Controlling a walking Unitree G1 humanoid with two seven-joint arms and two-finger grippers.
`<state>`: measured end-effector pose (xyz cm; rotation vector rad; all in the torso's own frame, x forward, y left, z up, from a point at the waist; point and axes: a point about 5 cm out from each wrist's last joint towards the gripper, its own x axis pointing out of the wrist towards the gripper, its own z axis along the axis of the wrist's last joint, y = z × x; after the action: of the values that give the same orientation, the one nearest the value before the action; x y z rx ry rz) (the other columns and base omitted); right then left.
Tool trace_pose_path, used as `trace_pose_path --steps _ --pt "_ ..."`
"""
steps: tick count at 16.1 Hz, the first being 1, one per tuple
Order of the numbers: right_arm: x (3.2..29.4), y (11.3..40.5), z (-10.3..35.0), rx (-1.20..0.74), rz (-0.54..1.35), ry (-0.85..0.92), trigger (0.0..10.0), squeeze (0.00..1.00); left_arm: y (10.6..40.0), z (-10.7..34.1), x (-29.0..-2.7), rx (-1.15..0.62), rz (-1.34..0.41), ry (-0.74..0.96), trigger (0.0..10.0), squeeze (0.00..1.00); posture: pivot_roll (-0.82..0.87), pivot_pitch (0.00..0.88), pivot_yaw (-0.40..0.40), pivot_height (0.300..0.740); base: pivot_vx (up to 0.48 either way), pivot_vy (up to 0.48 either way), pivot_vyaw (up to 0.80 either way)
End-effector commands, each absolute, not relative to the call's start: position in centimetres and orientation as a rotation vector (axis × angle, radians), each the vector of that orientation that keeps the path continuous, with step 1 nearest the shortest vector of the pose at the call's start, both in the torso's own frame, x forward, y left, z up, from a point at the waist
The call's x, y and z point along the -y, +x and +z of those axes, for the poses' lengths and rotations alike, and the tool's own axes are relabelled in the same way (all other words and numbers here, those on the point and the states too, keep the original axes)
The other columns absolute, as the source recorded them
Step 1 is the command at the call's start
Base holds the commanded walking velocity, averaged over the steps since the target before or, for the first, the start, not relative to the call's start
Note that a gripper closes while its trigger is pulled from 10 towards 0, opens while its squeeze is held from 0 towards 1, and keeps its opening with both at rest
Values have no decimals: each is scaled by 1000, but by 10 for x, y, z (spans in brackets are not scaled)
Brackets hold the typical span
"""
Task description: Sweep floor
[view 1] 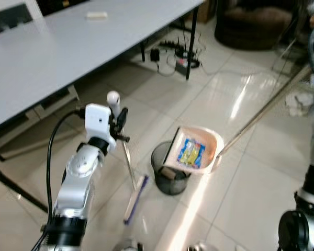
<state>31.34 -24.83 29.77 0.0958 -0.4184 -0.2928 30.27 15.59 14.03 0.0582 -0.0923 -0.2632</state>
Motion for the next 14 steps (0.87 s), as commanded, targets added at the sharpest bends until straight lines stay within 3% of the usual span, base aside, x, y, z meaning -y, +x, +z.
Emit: trace_pose_path --steps 1,14 --pt "245 310 309 490 -268 100 10000 0 303 149 -160 130 -255 78 10000 0 -2 53 33 740 0 0 0" --pt "230 341 285 570 -253 69 10000 0 294 152 -164 118 -289 102 10000 0 73 89 59 740 0 0 0"
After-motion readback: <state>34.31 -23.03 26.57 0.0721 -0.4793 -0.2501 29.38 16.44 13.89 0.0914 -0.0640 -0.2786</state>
